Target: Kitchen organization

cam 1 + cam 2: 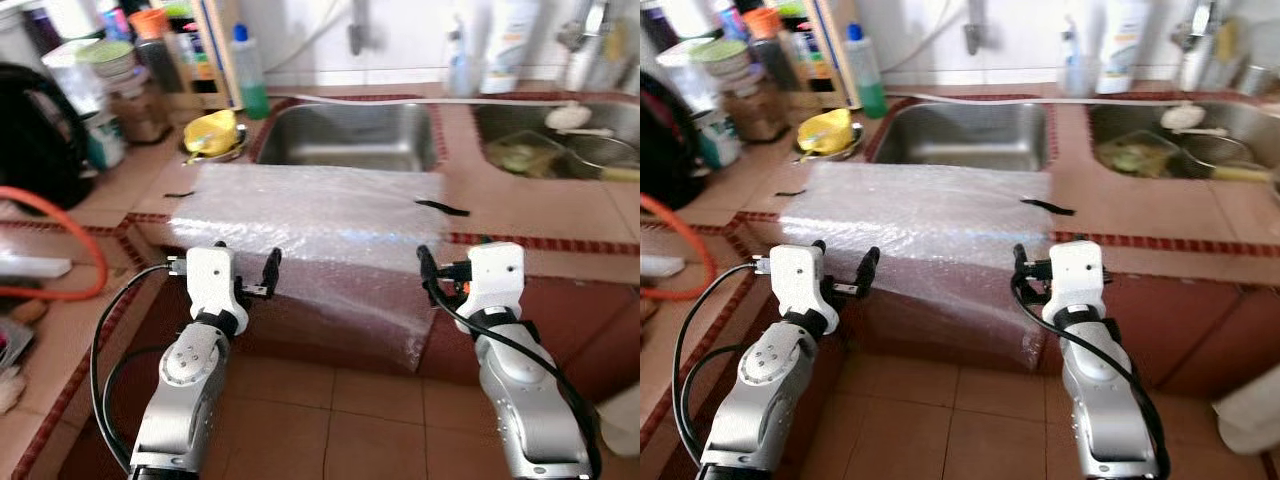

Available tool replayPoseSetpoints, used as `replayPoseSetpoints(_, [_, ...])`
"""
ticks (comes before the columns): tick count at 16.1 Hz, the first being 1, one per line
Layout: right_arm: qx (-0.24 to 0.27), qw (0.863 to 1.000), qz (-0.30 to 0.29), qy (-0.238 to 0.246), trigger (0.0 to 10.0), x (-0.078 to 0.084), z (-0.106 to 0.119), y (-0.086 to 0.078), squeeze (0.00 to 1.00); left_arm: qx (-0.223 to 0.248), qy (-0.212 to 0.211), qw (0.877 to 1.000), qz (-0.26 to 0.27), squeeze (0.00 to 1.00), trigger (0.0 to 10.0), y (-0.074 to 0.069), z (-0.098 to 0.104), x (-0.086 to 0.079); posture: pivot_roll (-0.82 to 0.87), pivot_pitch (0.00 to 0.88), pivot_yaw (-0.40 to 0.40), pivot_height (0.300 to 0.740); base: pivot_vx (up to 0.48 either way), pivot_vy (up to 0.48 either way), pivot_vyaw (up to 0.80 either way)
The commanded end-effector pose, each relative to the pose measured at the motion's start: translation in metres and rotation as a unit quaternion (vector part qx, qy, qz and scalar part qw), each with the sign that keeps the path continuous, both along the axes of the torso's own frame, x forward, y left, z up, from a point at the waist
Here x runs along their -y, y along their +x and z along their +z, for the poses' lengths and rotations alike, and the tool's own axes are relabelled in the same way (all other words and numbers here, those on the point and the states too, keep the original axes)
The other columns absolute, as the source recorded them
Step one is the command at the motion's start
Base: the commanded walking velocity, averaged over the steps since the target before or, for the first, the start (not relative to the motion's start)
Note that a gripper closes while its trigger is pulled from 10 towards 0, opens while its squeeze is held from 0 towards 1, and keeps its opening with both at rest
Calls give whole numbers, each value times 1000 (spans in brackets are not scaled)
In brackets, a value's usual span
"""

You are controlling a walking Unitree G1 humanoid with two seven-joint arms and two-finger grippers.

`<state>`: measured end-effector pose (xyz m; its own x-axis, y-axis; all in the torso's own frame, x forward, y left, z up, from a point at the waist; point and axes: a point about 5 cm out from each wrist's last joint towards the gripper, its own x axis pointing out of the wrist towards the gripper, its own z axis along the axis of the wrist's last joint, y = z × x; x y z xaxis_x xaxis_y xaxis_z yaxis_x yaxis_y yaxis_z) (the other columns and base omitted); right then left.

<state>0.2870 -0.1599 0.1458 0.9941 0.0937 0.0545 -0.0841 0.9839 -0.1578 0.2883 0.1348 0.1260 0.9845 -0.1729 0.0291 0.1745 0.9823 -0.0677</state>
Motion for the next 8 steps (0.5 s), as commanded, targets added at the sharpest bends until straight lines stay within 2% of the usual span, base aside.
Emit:
replayPoseSetpoints(1, [0, 1000, 5, 1, 10000, -2, 1, -1, 0, 7, 1, 1000, 3, 0, 10000, 0, 4, -5, -220, 50, 122, 740, 0, 0, -800])
replayPoseSetpoints(3, [1, 1000, 5, 3, 10000, -3, 1, 0, 0, -1, -3, 1000, 3, 0, 10000, 0, 1, -5, -221, 52, 121, 740, 0, 0, -653])
replayPoseSetpoints(4, [2, 1000, 6, 4, 10000, -3, 1, 0, 0, -2, -4, 1000, 1, 0, 10000, 0, 1, -4, -221, 52, 122, 740, 0, 0, 0])
replayPoseSetpoints(8, [1, 1000, 6, 4, 10000, -3, 1, -1, 0, -7, -4, 1000, -2, 0, 10000, -1, -1, -3, -221, 55, 125, 740, 0, 317, 0])
